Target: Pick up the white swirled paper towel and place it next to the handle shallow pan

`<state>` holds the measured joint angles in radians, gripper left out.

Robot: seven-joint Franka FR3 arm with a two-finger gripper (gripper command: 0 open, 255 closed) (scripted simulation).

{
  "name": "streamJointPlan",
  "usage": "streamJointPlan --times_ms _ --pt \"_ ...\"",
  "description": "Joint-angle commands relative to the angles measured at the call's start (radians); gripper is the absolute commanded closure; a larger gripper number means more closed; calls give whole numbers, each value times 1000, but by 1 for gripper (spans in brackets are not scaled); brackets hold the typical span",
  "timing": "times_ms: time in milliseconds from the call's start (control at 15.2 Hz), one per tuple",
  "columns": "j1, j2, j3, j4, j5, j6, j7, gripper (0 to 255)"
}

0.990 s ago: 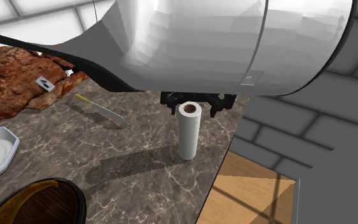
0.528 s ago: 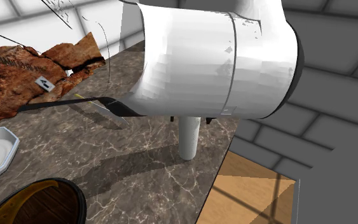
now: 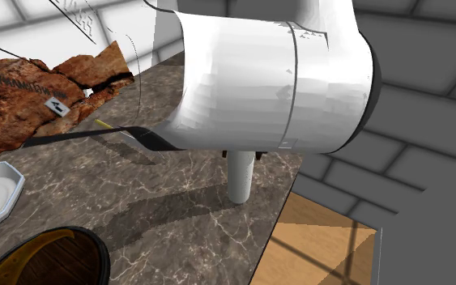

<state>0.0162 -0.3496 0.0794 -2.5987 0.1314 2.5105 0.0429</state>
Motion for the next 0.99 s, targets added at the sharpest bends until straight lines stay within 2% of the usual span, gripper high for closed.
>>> streamJointPlan --times_ms 0,528,924 --pt "0 0 0 0 0 0 0 255" --pt "0 0 0 0 0 0 0 255" --pt "-3 -46 -1 46 -8 -93 8 255"
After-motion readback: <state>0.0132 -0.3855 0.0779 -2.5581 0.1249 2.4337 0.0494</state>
